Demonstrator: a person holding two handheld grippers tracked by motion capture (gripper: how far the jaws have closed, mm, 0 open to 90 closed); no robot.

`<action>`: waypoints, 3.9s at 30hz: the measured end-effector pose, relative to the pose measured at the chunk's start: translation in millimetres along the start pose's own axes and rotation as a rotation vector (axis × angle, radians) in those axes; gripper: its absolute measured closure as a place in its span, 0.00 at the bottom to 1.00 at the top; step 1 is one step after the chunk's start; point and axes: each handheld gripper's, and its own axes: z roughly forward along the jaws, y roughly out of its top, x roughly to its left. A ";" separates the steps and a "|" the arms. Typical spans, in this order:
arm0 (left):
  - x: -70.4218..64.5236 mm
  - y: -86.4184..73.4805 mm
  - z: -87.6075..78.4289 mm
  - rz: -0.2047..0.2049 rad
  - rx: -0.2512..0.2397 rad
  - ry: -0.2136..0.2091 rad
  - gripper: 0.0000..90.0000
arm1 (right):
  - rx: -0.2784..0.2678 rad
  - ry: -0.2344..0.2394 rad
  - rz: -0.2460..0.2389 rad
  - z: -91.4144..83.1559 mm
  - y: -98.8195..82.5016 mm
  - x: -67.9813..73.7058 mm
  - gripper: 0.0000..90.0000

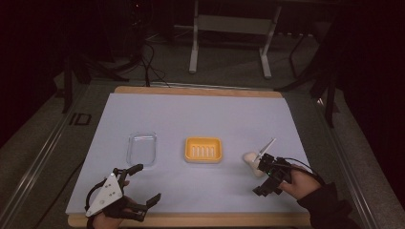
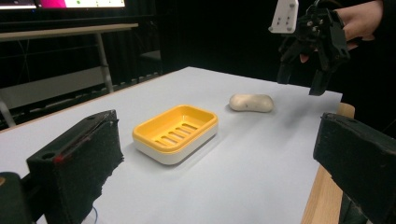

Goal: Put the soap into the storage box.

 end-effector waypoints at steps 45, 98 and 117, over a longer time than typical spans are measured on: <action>-0.7 -0.6 0.9 -0.008 0.009 -0.005 0.01 | 0.229 0.039 0.215 19.2 6.8 -47.8 0.13; -0.7 -0.6 1.6 -0.014 0.014 -0.013 0.01 | -0.022 -0.028 0.289 36.0 43.6 -76.2 0.28; -0.8 -0.8 2.4 -0.012 0.021 -0.011 0.01 | 0.010 -0.055 0.301 59.2 39.9 -81.1 0.42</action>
